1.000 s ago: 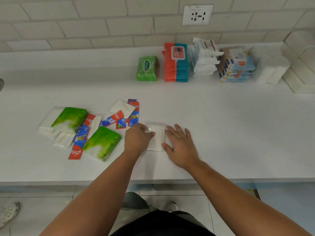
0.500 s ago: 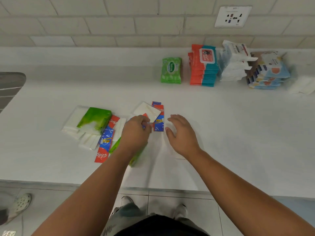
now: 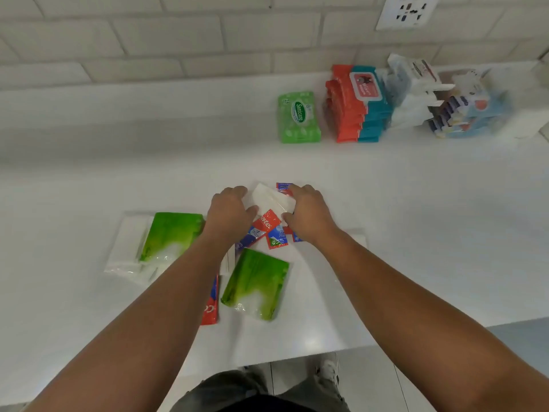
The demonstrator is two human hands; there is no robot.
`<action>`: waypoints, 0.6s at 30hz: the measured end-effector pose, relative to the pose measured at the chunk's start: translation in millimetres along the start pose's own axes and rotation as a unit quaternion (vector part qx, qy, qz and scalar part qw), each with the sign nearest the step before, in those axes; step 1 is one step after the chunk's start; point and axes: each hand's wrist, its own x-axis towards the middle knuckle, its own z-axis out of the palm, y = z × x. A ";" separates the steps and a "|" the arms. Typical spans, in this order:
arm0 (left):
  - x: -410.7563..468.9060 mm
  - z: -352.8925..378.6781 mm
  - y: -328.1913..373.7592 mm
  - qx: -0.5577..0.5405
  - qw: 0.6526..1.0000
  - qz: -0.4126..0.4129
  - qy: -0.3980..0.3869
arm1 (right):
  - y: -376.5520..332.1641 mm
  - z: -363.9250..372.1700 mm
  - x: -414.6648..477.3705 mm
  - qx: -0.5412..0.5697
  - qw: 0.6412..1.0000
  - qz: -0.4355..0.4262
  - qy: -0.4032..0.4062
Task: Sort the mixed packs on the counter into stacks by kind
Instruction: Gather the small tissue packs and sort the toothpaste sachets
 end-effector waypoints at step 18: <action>-12.4 -29.0 55.6 -0.348 0.932 0.098 0.013 | 10.6 -57.6 -40.8 0.183 0.980 0.012 0.082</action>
